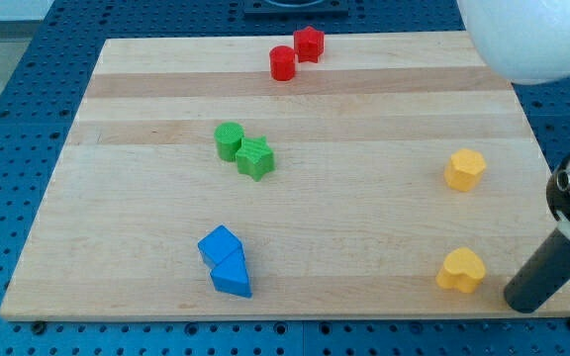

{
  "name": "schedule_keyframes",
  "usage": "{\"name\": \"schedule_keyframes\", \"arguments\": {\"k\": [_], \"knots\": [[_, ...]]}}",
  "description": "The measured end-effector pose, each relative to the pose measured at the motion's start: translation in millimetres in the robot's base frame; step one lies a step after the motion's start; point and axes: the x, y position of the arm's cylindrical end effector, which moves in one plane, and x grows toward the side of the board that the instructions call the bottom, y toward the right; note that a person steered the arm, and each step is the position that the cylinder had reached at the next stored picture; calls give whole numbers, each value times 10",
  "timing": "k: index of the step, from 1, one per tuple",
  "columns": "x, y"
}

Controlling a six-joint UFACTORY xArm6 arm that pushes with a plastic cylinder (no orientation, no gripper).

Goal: Push the yellow heart towards the yellow hexagon

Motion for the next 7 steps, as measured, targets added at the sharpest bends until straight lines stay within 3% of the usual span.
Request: {"name": "schedule_keyframes", "arguments": {"k": [2,4,7], "knots": [[-3,-662],[-5,-673],[-489,-364]]}}
